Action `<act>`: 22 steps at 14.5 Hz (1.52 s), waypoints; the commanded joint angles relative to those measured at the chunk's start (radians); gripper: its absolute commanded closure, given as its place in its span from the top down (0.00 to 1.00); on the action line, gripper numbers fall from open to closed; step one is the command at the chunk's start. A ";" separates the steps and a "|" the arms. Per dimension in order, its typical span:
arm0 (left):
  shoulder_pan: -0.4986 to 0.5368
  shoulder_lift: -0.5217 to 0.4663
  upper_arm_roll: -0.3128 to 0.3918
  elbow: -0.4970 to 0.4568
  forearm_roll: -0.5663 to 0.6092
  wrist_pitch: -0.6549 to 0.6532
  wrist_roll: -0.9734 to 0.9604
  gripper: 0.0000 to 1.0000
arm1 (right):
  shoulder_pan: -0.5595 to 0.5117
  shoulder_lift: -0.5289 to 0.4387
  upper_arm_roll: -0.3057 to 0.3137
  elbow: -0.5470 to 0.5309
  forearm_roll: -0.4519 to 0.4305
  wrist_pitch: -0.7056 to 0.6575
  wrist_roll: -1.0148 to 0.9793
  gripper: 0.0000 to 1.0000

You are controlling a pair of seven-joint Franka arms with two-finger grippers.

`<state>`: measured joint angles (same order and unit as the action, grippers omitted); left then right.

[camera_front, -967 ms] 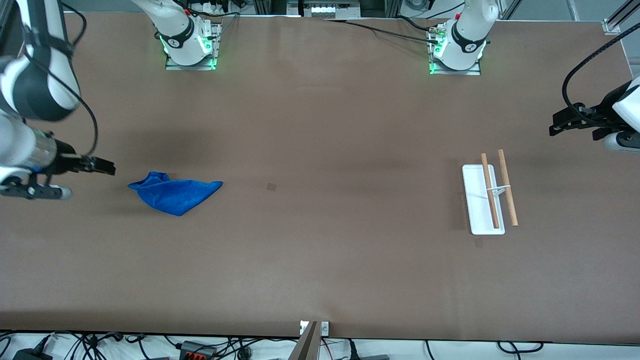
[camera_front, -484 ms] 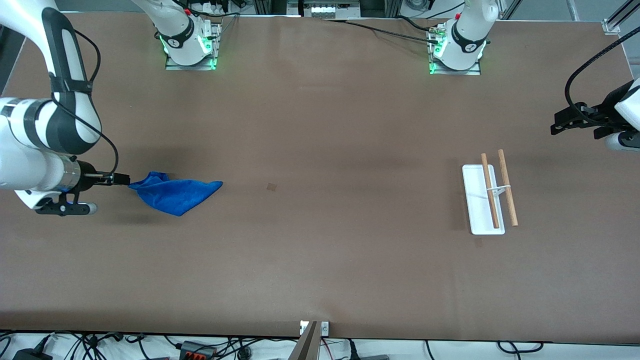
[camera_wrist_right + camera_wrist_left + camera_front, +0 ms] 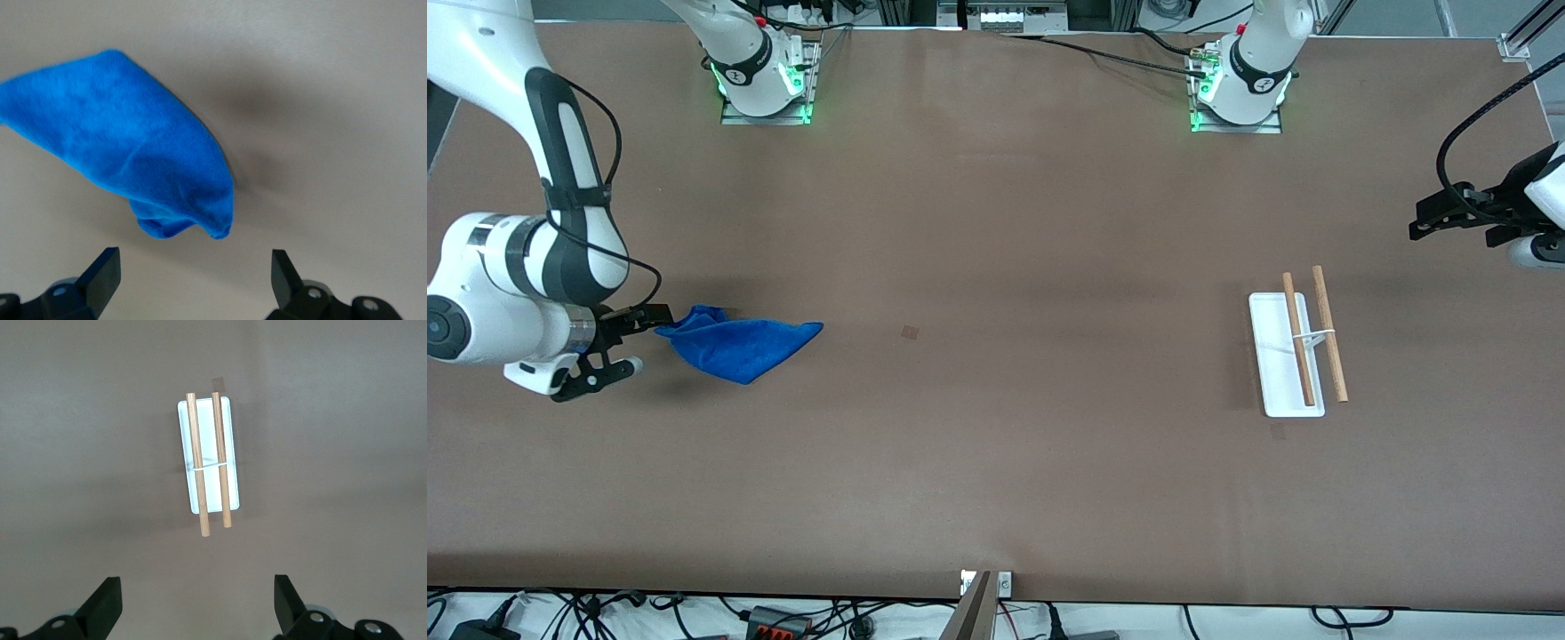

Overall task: Pass towel and hang on rack
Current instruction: 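Grasp the blue towel corner with the right gripper and lift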

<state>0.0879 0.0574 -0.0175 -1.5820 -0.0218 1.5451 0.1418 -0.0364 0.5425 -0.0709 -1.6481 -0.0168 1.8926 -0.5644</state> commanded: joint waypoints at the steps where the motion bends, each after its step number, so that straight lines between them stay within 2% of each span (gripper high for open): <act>1: 0.009 0.010 -0.004 0.028 0.000 -0.025 0.021 1.00 | -0.017 0.056 0.002 0.036 0.018 -0.004 -0.190 1.00; 7: 0.009 0.010 -0.004 0.028 0.000 -0.025 0.022 1.00 | -0.020 0.106 0.002 0.036 0.103 -0.006 -0.302 1.00; 9: 0.009 0.010 -0.004 0.028 0.000 -0.023 0.024 1.00 | -0.023 0.109 0.003 0.036 0.106 -0.004 -0.330 0.89; 10: 0.009 0.010 -0.004 0.030 0.000 -0.025 0.024 1.00 | -0.026 0.111 0.003 0.036 0.107 -0.003 -0.366 0.78; 14: 0.009 0.010 -0.004 0.030 0.000 -0.025 0.030 1.00 | -0.028 0.112 0.002 0.036 0.120 -0.003 -0.385 0.10; 15: 0.009 0.010 -0.004 0.030 0.000 -0.025 0.033 1.00 | -0.027 0.112 0.002 0.036 0.120 -0.003 -0.384 0.00; 19: 0.009 0.013 -0.004 0.030 -0.012 -0.025 0.059 1.00 | -0.020 0.109 0.013 0.080 0.132 -0.016 -0.371 0.00; 22: 0.010 0.012 -0.004 0.034 -0.015 -0.026 0.067 1.00 | -0.014 0.105 0.065 0.145 0.219 -0.020 -0.368 0.00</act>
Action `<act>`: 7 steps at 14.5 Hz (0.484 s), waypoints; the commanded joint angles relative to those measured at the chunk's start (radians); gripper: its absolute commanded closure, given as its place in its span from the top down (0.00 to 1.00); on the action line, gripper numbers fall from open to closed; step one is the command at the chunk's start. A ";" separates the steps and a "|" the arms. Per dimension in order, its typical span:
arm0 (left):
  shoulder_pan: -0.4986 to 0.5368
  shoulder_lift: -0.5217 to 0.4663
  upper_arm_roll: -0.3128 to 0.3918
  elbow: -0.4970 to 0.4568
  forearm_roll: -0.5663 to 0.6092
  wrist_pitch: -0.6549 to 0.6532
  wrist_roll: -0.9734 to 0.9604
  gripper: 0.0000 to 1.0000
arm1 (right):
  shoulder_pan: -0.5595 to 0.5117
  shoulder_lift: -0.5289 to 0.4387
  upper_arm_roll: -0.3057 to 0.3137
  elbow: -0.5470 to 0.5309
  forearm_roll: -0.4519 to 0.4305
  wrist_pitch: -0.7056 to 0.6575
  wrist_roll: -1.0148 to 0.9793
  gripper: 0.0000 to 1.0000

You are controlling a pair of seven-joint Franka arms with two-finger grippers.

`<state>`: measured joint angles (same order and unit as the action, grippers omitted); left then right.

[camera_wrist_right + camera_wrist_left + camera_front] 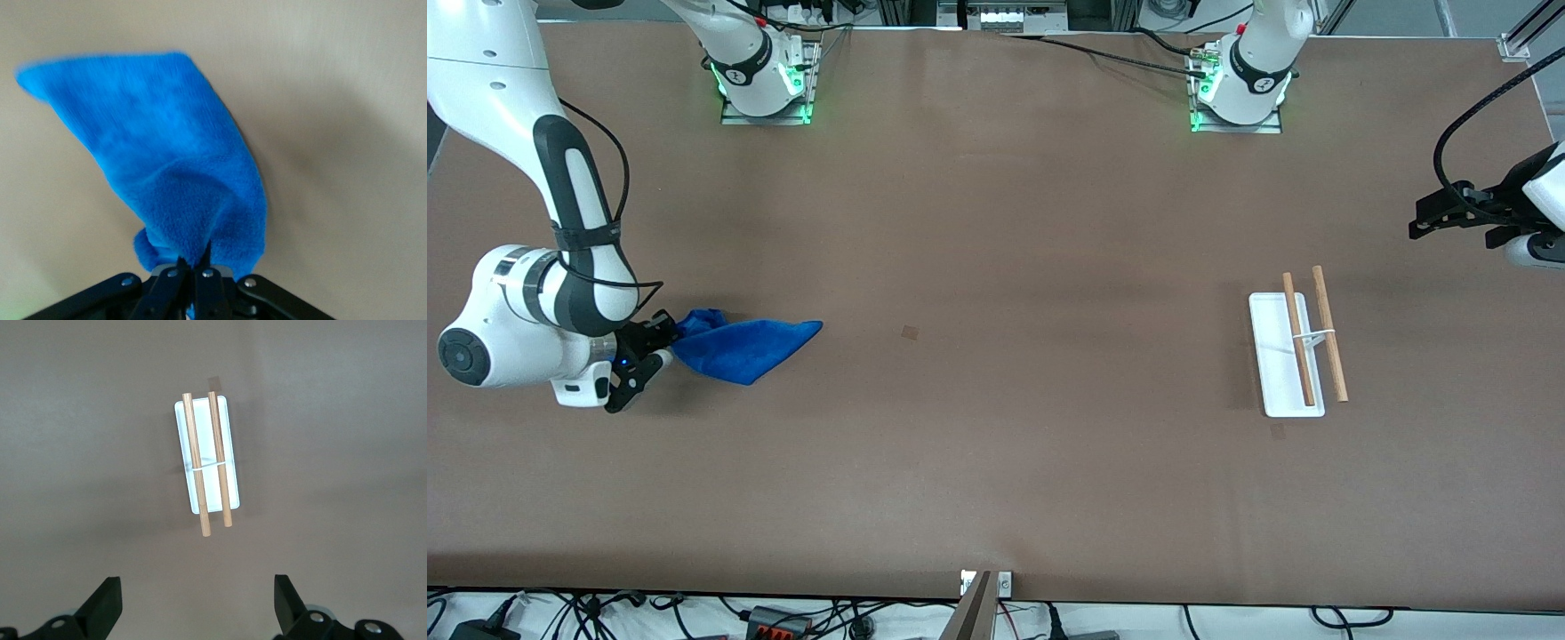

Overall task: Pass towel and hang on rack
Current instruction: 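Grasp the blue towel corner with the right gripper and lift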

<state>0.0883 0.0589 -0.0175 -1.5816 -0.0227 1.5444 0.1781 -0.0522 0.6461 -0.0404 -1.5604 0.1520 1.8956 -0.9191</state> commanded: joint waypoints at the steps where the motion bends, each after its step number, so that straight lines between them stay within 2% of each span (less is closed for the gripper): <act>1: 0.008 0.012 -0.004 0.040 -0.017 -0.026 0.034 1.00 | 0.002 0.000 0.059 0.071 0.101 -0.023 -0.003 0.00; 3: 0.008 0.025 -0.004 0.037 -0.036 -0.032 0.035 1.00 | 0.006 -0.006 0.121 0.072 0.210 -0.027 0.067 0.00; 7: 0.004 0.047 -0.013 0.035 -0.080 -0.033 0.079 1.00 | 0.002 -0.016 0.357 0.123 0.346 -0.024 0.342 0.00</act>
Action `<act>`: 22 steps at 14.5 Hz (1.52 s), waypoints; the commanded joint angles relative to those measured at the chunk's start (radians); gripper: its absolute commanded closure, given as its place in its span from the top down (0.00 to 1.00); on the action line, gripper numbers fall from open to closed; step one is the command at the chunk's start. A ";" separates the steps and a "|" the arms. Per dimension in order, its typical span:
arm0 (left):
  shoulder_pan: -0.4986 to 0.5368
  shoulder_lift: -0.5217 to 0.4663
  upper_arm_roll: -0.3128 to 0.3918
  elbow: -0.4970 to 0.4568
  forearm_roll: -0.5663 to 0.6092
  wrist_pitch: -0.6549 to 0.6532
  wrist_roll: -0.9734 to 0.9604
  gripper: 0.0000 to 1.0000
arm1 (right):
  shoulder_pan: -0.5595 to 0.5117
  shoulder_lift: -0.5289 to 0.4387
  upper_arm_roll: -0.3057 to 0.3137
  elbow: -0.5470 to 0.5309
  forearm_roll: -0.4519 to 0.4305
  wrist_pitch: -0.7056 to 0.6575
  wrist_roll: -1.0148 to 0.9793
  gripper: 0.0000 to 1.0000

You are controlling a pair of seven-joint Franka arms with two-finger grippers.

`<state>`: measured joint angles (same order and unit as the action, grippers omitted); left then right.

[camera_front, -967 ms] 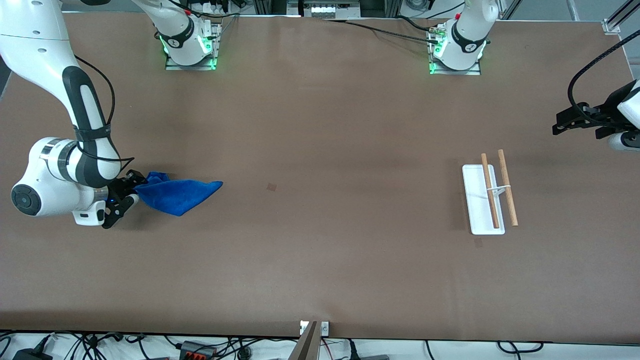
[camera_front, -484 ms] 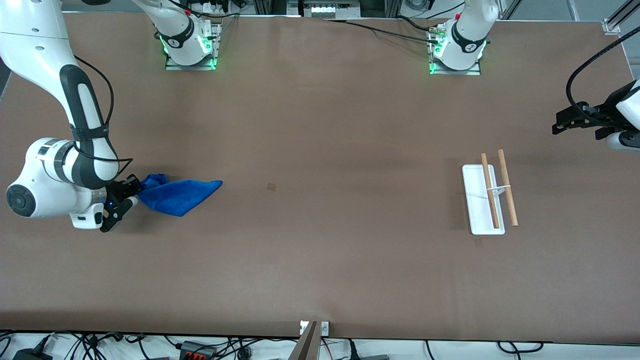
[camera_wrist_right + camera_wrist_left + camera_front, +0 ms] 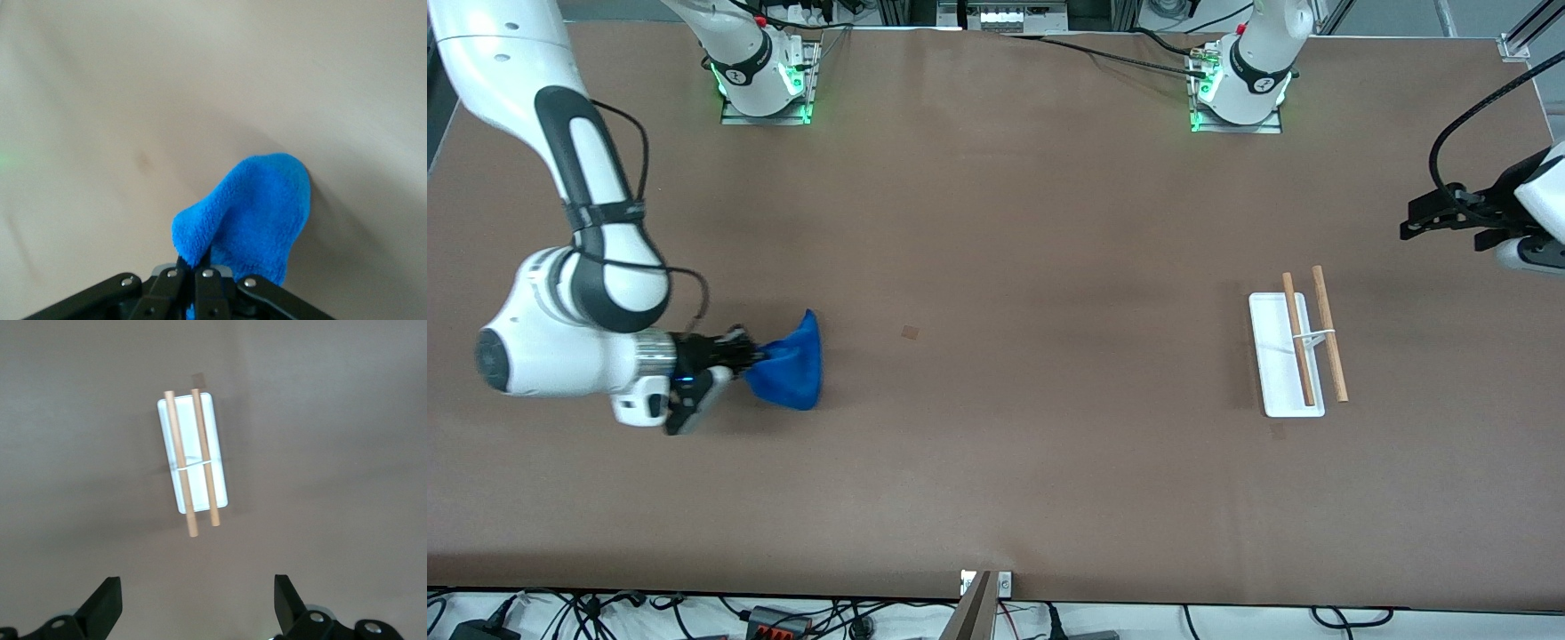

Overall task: Pass towel and hang on rack
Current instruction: 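Carry the towel toward the middle while the left gripper approaches, then grasp the hanging towel with the left gripper beside the right gripper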

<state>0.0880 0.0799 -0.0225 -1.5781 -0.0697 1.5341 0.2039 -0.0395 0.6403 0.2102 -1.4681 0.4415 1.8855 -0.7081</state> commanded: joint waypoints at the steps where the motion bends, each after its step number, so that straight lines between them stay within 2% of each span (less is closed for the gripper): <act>1: 0.004 0.037 -0.010 0.032 -0.035 -0.023 0.064 1.00 | -0.011 -0.008 0.174 0.060 0.101 -0.005 0.227 0.00; 3: 0.006 0.046 -0.010 0.024 -0.056 -0.022 0.096 1.00 | 0.004 -0.004 0.263 0.124 0.170 0.023 0.362 0.00; 4: 0.007 0.064 -0.010 0.024 -0.086 -0.019 0.180 1.00 | 0.028 -0.002 0.285 0.150 0.195 0.062 0.413 0.00; 6: 0.003 0.107 -0.011 0.018 -0.108 0.004 0.405 1.00 | 0.093 -0.004 0.305 0.185 0.230 0.130 0.434 0.00; 8: -0.005 0.115 -0.022 -0.035 -0.131 0.087 0.625 1.00 | 0.153 -0.004 0.308 0.224 0.238 0.173 0.435 0.00; 10: -0.005 0.130 -0.054 -0.091 -0.198 0.136 0.843 1.00 | 0.165 -0.001 0.310 0.222 0.252 0.196 0.432 0.00; 13: -0.008 0.185 -0.164 -0.102 -0.266 0.201 1.041 1.00 | 0.188 -0.001 0.310 0.224 0.286 0.213 0.420 0.00; 19: -0.007 0.244 -0.404 -0.152 -0.330 0.366 1.189 1.00 | 0.216 -0.002 0.308 0.221 0.278 0.270 0.414 0.00; 22: 0.001 0.229 -0.496 -0.265 -0.455 0.528 1.223 1.00 | 0.219 -0.002 0.308 0.219 0.276 0.285 0.414 0.00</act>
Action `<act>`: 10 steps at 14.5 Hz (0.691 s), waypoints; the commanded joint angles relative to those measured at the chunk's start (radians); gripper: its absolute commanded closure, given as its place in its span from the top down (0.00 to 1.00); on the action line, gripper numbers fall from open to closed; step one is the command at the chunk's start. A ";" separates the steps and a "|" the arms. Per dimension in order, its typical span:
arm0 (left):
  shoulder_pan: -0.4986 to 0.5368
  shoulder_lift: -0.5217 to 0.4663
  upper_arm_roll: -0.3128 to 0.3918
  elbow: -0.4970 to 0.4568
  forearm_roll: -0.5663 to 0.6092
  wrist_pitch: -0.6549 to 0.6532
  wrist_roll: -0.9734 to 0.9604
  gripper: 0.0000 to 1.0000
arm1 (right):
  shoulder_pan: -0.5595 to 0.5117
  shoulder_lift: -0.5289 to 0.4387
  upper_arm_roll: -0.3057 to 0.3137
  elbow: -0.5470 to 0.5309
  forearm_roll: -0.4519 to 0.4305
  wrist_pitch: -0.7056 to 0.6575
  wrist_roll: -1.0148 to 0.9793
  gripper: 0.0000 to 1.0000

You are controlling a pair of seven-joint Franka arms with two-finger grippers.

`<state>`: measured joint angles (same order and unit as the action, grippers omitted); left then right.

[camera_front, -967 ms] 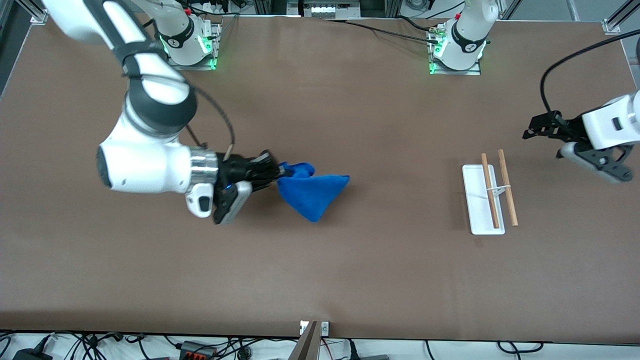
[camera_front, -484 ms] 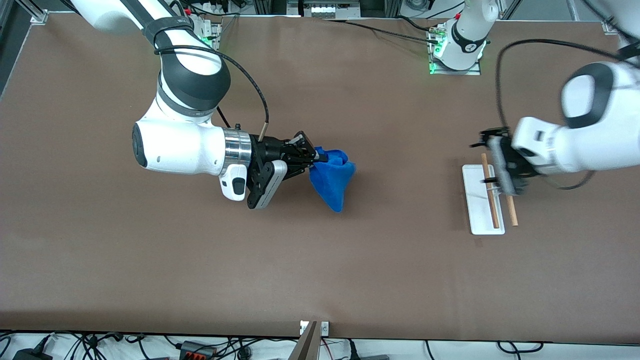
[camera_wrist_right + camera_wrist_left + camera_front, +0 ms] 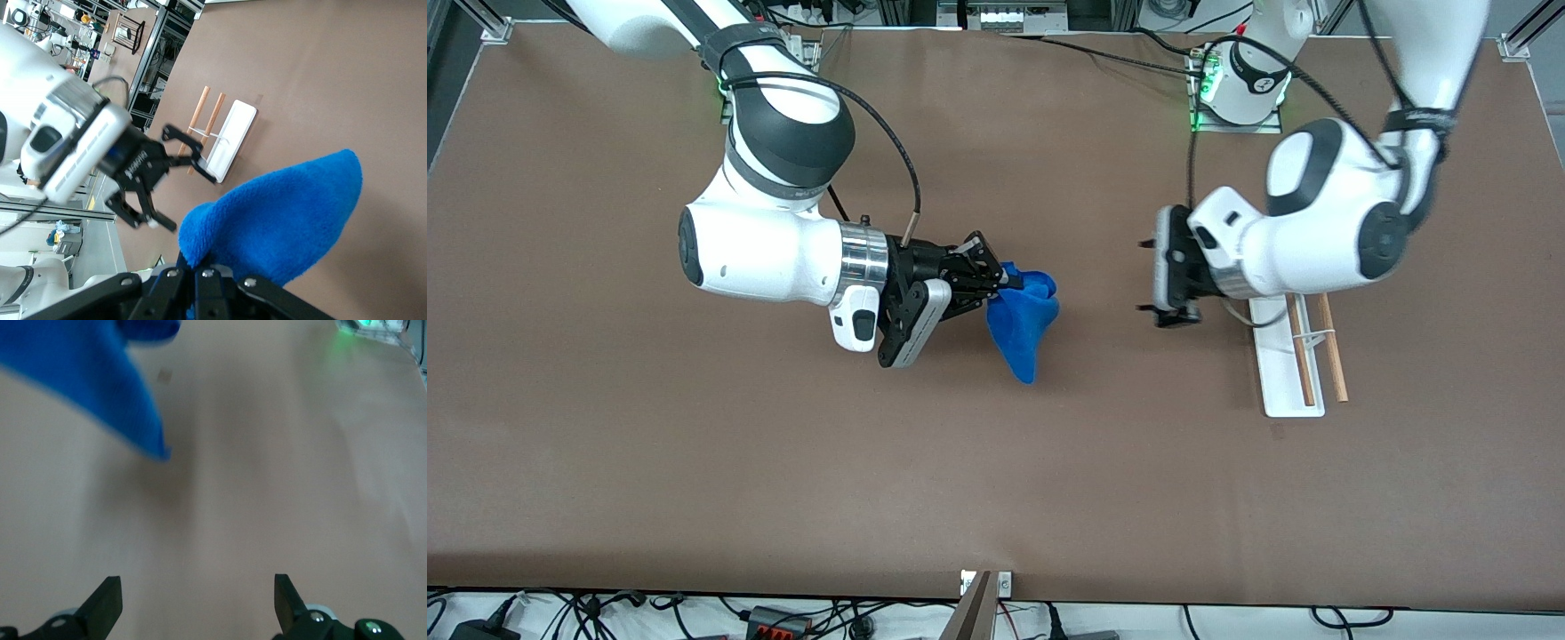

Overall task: Pass towel and hang on rack
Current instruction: 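Grasp the hanging towel with the left gripper beside the right gripper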

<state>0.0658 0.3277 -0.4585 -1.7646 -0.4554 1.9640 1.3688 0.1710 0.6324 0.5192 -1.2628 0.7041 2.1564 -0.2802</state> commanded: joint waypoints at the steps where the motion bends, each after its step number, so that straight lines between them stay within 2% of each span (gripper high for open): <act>1: 0.025 -0.021 -0.089 -0.093 -0.075 0.149 0.058 1.00 | 0.009 0.006 -0.001 0.014 0.014 0.014 -0.014 0.00; 5: -0.017 -0.010 -0.114 -0.105 -0.163 0.265 0.052 1.00 | 0.007 0.006 -0.001 0.014 0.014 0.014 -0.030 0.00; 10: -0.014 0.030 -0.114 -0.098 -0.177 0.331 0.049 1.00 | 0.005 0.006 -0.001 0.014 0.014 0.014 -0.071 0.00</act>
<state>0.0432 0.3409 -0.5672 -1.8603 -0.6038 2.2602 1.3849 0.1720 0.6328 0.5187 -1.2628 0.7041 2.1637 -0.3176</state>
